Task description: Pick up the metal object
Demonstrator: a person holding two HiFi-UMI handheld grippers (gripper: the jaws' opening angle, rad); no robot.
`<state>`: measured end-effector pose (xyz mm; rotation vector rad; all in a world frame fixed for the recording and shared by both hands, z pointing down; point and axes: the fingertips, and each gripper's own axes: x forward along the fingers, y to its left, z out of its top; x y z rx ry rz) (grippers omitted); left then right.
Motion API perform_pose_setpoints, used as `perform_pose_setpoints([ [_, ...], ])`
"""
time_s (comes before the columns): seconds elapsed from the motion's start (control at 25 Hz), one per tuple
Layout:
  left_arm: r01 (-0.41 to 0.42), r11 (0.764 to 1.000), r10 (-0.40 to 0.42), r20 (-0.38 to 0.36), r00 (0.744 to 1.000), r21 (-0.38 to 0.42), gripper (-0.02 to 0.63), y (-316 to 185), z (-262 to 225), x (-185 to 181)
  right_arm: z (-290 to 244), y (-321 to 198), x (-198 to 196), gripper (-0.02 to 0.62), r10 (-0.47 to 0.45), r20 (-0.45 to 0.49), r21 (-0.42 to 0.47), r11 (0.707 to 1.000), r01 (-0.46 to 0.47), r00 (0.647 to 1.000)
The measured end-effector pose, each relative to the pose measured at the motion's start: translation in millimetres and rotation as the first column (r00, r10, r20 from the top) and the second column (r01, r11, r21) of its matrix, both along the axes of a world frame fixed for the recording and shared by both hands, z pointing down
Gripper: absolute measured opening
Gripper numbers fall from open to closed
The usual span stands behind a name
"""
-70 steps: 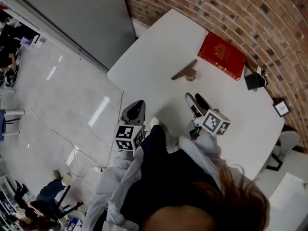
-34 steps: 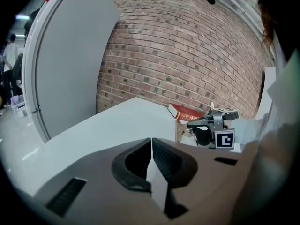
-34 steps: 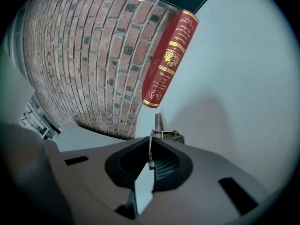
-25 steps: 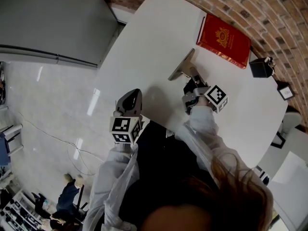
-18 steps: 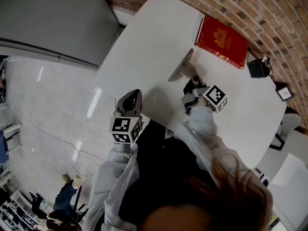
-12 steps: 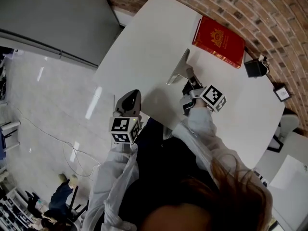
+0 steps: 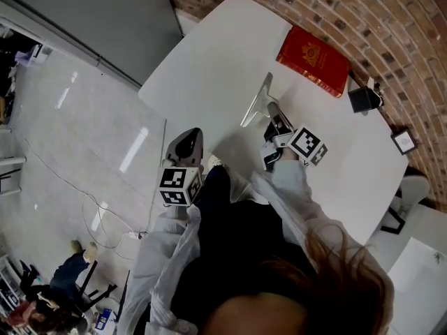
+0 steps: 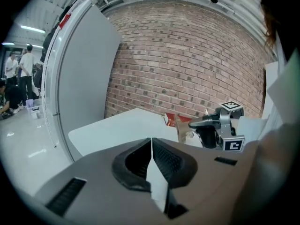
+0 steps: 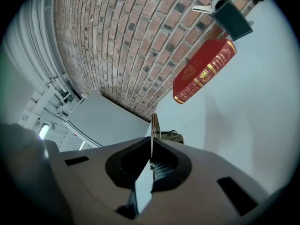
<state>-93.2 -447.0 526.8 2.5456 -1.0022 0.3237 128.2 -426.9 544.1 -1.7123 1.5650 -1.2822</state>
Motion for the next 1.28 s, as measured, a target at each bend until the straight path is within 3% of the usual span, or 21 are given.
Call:
perform_pose_setpoints([
  [0.24, 0.064, 0.997, -0.064, -0.01, 0.998, 0.043, 0.023, 31, -16, -9, -20, 31, -9, 0.011, -0.079, -0.096, 0.033, 0.996, 0.082, 0.992],
  [0.4, 0.094, 0.995, -0.092, -0.06, 0.994, 0.032, 0.023, 55, -28, -9, -32, 55, -12, 0.011, -0.119, -0.123, 0.058, 0.99, 0.126, 0.985],
  [0.64, 0.155, 0.985, -0.151, -0.065, 0.986, 0.071, 0.023, 95, -44, -18, -49, 99, -21, 0.011, -0.186, -0.27, 0.066, 0.975, 0.211, 0.945],
  [0.88, 0.186, 0.98, -0.181, -0.067, 0.981, 0.076, 0.023, 140, -53, -26, -67, 150, -36, 0.011, -0.264, -0.456, 0.05, 0.946, 0.321, 0.85],
  [1.28, 0.167, 0.98, -0.159, -0.083, 0.984, 0.109, 0.023, 199, -69, -25, -81, 226, -39, 0.011, -0.241, -0.745, 0.019, 0.925, 0.38, 0.623],
])
